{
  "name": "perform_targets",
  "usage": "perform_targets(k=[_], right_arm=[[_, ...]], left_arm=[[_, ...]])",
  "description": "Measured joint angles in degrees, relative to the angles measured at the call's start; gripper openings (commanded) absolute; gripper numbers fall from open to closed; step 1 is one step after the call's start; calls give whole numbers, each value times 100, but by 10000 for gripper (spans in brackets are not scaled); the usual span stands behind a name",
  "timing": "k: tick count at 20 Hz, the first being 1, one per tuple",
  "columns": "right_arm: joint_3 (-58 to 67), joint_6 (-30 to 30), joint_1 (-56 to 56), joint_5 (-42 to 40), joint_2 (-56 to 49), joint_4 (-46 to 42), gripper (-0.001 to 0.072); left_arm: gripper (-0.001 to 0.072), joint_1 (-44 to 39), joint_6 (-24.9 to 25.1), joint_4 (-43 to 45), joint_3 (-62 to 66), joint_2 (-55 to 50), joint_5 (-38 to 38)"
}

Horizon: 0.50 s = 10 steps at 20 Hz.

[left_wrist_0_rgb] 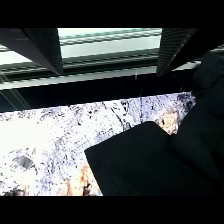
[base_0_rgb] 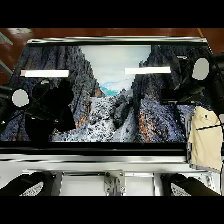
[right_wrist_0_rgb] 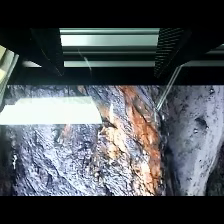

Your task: Fold the shirts.

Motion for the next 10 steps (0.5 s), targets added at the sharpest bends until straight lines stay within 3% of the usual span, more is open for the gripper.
perform_targets(k=[10], right_arm=[[0,0,0,-704,0,197,690]], left_arm=[[711,0,0,-151,0,-98,667]])
